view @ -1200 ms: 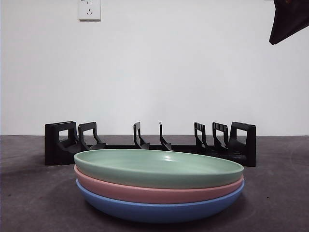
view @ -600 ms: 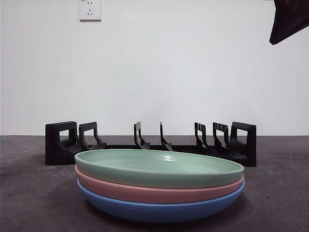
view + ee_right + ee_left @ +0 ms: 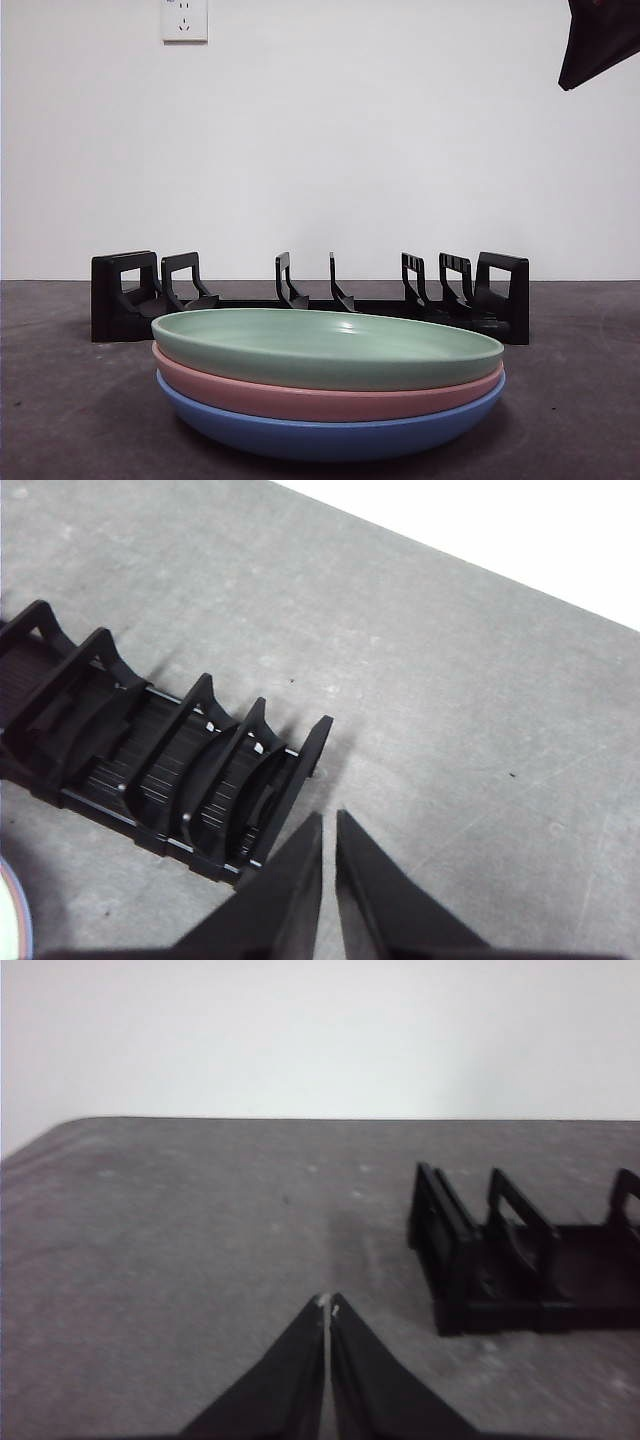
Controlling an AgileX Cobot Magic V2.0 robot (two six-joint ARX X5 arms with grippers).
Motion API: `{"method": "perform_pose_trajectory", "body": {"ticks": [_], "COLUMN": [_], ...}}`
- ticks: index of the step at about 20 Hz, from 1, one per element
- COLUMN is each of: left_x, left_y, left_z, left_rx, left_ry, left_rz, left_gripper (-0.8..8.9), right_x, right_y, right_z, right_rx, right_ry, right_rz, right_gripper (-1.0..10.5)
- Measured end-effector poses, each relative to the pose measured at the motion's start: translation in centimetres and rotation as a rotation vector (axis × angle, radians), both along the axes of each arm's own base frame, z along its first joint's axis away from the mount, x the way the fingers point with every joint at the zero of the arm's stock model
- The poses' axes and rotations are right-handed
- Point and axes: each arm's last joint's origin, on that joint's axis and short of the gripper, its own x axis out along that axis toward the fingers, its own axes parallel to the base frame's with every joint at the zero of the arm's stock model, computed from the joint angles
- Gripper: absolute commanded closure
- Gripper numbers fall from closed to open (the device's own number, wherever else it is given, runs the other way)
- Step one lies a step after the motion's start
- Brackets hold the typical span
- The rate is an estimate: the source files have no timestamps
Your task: Place the plate
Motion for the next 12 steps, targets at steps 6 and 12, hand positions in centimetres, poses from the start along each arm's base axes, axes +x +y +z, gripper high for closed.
{"method": "perform_pose_trajectory", "body": {"ticks": [6, 12], "left_x": [0.02, 0.02], "left_y": [-0.05, -0.05], "left_z": [-0.07, -0.07], "left_rx": [-0.030, -0.030], "left_ry": [0.009, 0.009], "left_rz": [-0.014, -0.015], "left_gripper": [8.06, 8.06], "right_x": [0.01, 0.02], "right_y": [-0.01, -0.03], "right_z": [0.00, 0.00], "right_rx": [0.000, -0.012], "right_ry": [0.000, -0.003], "right_rz": [0.000, -0.004], "right_gripper": [9.3, 9.3]}}
